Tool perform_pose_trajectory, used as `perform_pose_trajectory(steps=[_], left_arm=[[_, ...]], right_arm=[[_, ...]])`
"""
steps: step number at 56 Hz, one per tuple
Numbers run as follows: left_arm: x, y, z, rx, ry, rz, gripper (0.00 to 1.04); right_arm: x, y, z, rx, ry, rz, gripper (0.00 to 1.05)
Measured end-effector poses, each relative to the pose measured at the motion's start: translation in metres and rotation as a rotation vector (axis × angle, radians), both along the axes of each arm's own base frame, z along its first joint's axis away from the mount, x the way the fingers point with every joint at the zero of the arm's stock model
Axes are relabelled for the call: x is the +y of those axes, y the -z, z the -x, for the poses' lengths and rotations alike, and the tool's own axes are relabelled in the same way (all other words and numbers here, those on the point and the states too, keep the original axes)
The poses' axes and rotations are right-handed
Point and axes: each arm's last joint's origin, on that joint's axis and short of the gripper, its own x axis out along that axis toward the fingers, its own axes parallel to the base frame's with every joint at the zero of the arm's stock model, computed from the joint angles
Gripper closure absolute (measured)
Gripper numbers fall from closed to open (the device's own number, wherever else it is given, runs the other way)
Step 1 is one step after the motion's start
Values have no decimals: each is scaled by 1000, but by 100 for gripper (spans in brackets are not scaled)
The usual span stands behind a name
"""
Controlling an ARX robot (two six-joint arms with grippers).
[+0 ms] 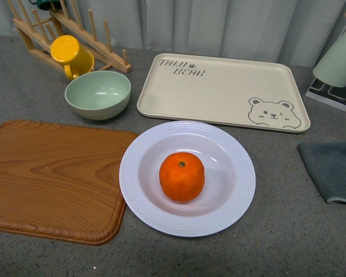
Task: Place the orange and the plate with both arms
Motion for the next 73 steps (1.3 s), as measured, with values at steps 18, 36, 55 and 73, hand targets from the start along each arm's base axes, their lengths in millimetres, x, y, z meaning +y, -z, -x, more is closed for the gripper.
perform_pose_trajectory(steps=[18, 36, 55, 73], left_arm=[[0, 0, 0, -1, -2, 0, 8], [0, 0, 0, -1, -2, -2, 6], [0, 0, 0, -1, -2, -3, 6], [0, 0, 0, -1, -2, -3, 6]], right_arm=[[0, 4, -21, 139, 336, 134, 9], [0, 29, -96, 324, 163, -20, 9], [8, 68, -145, 544, -17, -299, 9], [29, 99, -190, 763, -203, -620, 9]])
